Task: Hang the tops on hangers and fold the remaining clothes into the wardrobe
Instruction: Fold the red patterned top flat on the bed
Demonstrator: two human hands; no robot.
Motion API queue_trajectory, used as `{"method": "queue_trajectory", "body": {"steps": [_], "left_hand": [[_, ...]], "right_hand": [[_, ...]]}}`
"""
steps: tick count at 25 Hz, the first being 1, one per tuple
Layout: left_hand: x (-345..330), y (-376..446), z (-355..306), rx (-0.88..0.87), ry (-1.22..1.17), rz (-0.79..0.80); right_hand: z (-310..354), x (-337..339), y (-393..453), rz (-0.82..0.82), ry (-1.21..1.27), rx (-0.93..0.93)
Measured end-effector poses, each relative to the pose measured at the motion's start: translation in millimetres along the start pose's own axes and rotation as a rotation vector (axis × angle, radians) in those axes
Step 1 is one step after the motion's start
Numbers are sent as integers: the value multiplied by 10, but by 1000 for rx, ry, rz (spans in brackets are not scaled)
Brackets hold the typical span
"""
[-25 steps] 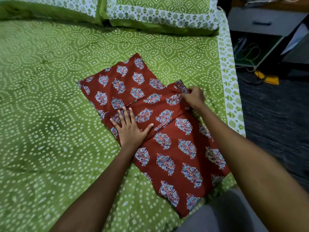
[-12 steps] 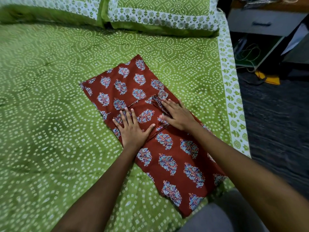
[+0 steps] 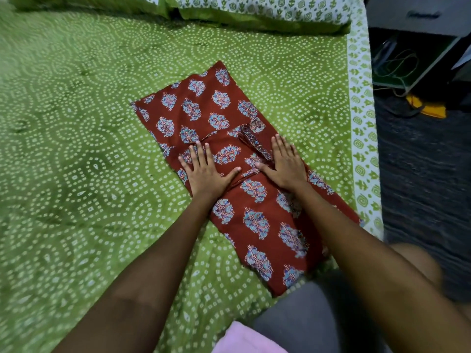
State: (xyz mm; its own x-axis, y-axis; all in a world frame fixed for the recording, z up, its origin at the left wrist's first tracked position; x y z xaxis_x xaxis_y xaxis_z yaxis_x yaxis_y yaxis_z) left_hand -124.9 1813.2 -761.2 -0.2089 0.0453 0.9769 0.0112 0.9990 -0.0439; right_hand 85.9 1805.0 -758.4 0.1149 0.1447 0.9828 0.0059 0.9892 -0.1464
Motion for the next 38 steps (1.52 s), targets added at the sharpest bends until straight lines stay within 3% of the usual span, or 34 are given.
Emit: {"method": "queue_trajectory", "body": {"steps": [4,7,10,16,18,21,25,27,30,32,38], "left_hand": [[-47,-243,-161,76,-93,4],[-112,-584,-296,3,-126,15],[-147,-994,-414,-250,-79,115],[-107,-1599,-331,-930,-36,338],[-105,-1706,-214,-1050,-51,335],[-126,-1857,-209,-1140,-21,180],[-121,-1971,-392,-1071,42,-21],[-94,-2024,-441,-934,-225,-84],[116,-1973,-524,-262,-997,-31],[218,-1868,-491,-8,-1228,-18],[578,-1134,-78,142,-1380,-132]], "right_hand": [[-261,-28,-446,0,-39,-22],[-402,-27,-684,17,-79,-52],[-546,-28,-915,39,-106,-7],[-1156,192,-1357,193,-82,374],[-1348,280,-1513,245,74,378],[-1502,314,-1722,233,112,337],[-1513,331,-1718,151,102,284],[-1462,373,-1627,58,180,217],[-1289,566,-1391,-66,654,9],[-1081,700,-1182,-59,1001,-105],[-190,937,-69,-26,1256,-145]]}}
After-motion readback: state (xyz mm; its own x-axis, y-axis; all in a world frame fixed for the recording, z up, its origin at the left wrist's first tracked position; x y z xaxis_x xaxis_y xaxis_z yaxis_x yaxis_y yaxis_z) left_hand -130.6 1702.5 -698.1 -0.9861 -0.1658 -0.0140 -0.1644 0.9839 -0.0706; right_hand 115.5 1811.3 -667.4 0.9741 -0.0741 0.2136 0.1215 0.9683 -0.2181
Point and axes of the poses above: each hand's wrist, its own y-axis towards the middle knuckle, its own x-axis out of the back of the hand, z = x × y, the point moved 1 cm from there along y, towards the middle knuckle, and after that the axes turned 7 degrees about -y, right-handed, at the moved point
